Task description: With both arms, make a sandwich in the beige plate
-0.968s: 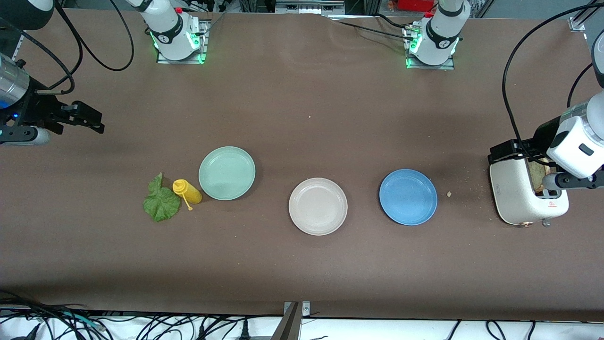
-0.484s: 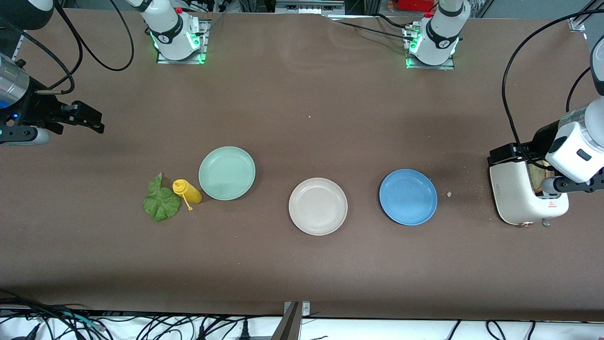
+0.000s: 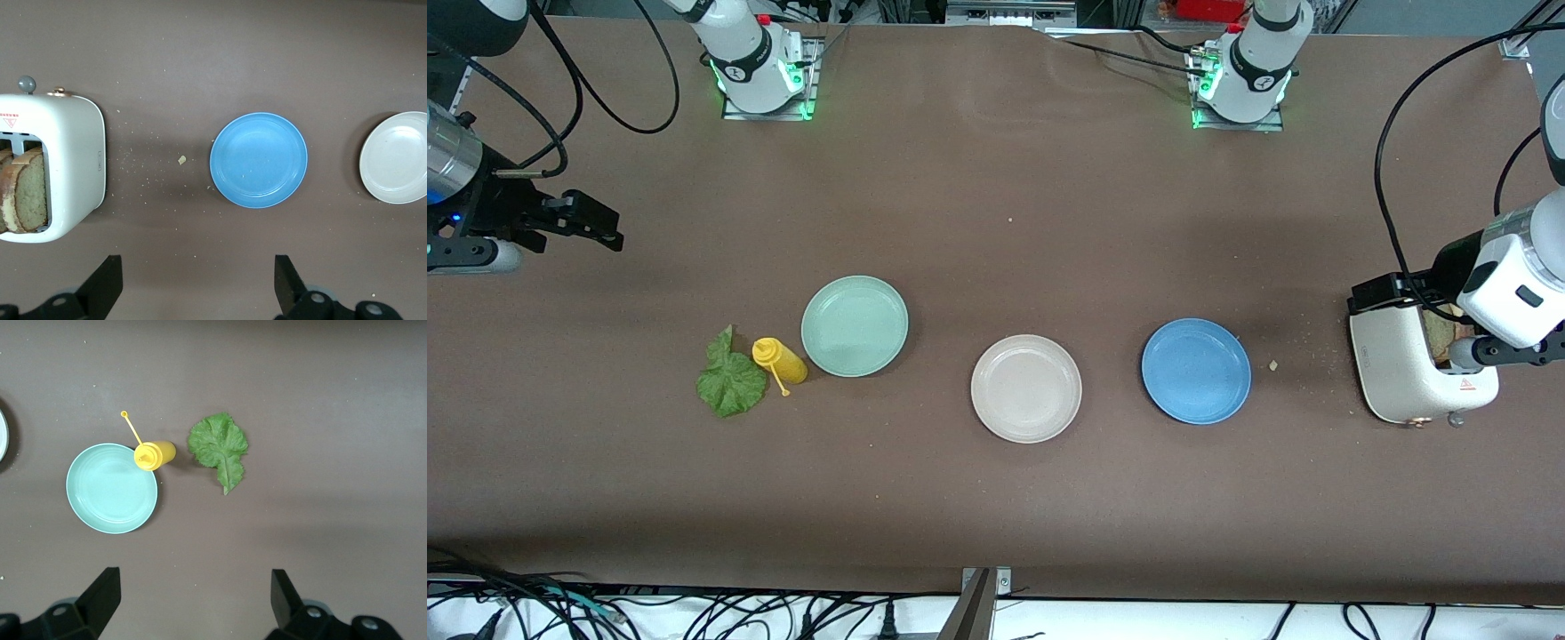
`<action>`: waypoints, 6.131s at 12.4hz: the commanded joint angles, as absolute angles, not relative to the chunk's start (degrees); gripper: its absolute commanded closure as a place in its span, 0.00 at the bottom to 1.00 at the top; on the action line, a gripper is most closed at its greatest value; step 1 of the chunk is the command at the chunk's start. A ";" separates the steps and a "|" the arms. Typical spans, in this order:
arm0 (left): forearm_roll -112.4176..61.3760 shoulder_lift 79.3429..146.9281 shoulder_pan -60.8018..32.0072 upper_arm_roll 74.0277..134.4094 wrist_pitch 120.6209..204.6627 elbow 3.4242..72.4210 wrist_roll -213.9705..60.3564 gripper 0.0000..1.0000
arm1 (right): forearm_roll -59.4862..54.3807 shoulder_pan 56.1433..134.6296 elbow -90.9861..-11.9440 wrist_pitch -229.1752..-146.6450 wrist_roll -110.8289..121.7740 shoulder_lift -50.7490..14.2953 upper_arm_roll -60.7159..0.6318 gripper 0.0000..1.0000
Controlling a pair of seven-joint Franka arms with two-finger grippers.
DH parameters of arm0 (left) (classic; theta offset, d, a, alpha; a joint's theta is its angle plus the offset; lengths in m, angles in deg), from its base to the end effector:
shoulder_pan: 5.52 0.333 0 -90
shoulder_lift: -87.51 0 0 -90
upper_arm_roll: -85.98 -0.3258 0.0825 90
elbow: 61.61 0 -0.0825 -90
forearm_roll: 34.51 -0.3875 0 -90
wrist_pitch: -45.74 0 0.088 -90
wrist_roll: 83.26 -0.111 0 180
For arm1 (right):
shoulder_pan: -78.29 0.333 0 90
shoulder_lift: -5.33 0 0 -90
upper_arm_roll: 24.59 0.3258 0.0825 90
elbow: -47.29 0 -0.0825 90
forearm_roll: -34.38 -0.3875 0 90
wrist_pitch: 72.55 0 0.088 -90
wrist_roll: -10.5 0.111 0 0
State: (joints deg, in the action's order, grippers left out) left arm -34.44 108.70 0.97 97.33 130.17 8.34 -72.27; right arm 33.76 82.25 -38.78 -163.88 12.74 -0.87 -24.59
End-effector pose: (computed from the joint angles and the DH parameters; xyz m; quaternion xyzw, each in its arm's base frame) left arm 0.6561 -0.0307 0.5650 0.9961 0.0579 -0.0595 0.0286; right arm 0.5923 0.0422 0.6026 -0.9998 -0.0148 0.0085 0.0050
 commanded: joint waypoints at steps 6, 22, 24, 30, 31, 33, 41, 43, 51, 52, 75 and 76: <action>-33.19 109.05 1.33 97.32 130.38 8.61 -73.15 0.01 | 32.71 82.24 -38.75 -163.52 12.97 -0.30 -24.68 0.00; -33.28 109.84 1.51 97.23 130.38 8.35 -72.97 0.00 | 32.80 82.24 -38.75 -163.61 12.88 -0.30 -24.68 0.00; -33.28 109.84 1.51 97.23 130.47 8.43 -73.06 0.00 | 32.80 82.24 -38.75 -163.61 12.88 -0.30 -24.68 0.00; -33.19 110.10 1.68 97.23 130.38 8.52 -73.24 0.00 | 32.80 82.16 -38.75 -163.61 12.79 -0.30 -24.68 0.00; -33.28 110.10 1.77 97.23 130.47 8.52 -73.24 0.01 | 32.80 82.24 -38.75 -163.61 12.79 -0.30 -24.68 0.00; -33.28 110.19 1.77 97.23 130.38 8.52 -73.33 0.00 | 32.80 82.16 -38.75 -163.61 12.79 -0.30 -24.68 0.00; -32.67 110.10 1.95 97.32 130.38 8.43 -73.33 0.00 | 32.80 82.16 -38.75 -163.61 12.79 -0.30 -24.68 0.00; -32.58 110.01 2.47 97.32 130.29 8.35 -73.24 0.00 | 32.71 82.24 -38.75 -163.61 12.79 -0.30 -24.68 0.00; -39.30 109.84 7.40 96.97 130.12 8.26 -73.67 0.01 | 32.71 82.33 -38.66 -163.52 13.84 -0.30 -24.50 0.00; -42.91 109.84 7.22 97.05 130.12 8.26 -75.77 0.01 | 32.71 82.33 -38.66 -163.52 13.76 -0.30 -24.59 0.00; -43.48 108.78 15.83 97.23 136.36 21.18 -90.03 0.03 | 32.62 82.24 -38.22 -163.69 13.14 -0.83 -24.68 0.00; -43.48 108.70 16.10 97.23 136.53 21.27 -90.03 0.03 | 32.62 82.24 -38.22 -163.78 12.88 -0.83 -24.68 0.00</action>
